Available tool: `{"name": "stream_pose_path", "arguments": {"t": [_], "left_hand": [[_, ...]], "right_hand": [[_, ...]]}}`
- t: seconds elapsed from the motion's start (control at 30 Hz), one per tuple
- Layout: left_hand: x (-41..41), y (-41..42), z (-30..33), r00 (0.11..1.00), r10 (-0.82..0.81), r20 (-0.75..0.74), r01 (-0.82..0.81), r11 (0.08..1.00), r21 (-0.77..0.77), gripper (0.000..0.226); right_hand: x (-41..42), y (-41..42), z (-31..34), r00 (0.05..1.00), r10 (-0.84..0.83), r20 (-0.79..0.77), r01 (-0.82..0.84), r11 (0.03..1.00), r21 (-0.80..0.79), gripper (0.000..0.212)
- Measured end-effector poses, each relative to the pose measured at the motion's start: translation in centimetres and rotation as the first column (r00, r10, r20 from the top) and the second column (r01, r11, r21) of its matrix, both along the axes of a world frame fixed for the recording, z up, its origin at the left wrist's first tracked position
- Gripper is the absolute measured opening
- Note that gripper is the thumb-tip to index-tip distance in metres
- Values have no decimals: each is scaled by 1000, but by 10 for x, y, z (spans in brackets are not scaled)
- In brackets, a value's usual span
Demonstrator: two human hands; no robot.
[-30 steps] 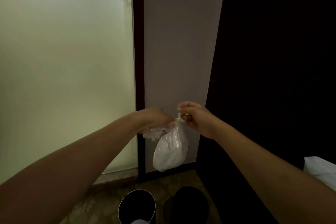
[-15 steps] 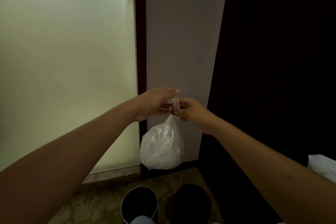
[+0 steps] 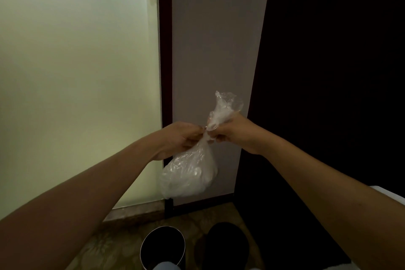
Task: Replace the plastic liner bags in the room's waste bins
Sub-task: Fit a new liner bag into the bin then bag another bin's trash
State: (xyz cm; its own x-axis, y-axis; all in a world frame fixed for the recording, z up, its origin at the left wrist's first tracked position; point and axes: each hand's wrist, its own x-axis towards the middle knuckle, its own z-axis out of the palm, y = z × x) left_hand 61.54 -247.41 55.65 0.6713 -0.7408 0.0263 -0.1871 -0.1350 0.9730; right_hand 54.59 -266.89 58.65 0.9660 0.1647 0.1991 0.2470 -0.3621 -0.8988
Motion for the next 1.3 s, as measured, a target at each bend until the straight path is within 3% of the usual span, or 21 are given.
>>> {"name": "stream_pose_path", "arguments": {"t": [0.13,0.23,0.27,0.33,0.43,0.5,0.6,0.73,0.9,1.1,1.3], "left_hand": [[-1,-10,4,997,80,2,-80,996,-25,31],[-6,-19,10,991,114,71,-119,991,61,12],[-4,-21,10,984,148,97,-155,985,81,18],[0,-22,4,978,208,24,-209,977,47,36],[6,-25,-1,967,221,-127,-230,972,-55,26],[-3,-23,-3,971,188,-145,-202,975,-89,14],[-12,-25,-4,989,132,-63,-138,984,-110,24],[-13,-26,1,985,168,22,-162,971,-178,16],[-8,-18,3,972,160,174,-148,986,-82,20],[-8,-16,11,984,155,87,-140,978,-158,22],[-8,-9,19,999,-38,-31,37,999,-33,34]], "right_hand": [[-5,-2,6,999,27,-22,-26,999,46,13],[-5,-1,6,998,41,-45,-39,998,56,14],[-6,-1,6,998,46,-49,-43,997,57,13],[-8,-1,6,998,45,-36,-44,999,13,14],[-11,-1,7,1000,22,-13,-23,998,-60,24],[-10,-1,7,999,-29,16,30,995,-100,23],[-8,0,4,985,-155,80,165,976,-140,10],[-1,3,1,918,-266,295,366,853,-371,7],[-6,4,4,883,-227,411,426,756,-498,28],[-17,0,12,902,-159,401,356,800,-483,35],[-26,-10,14,960,-92,263,155,961,-231,18]]}}
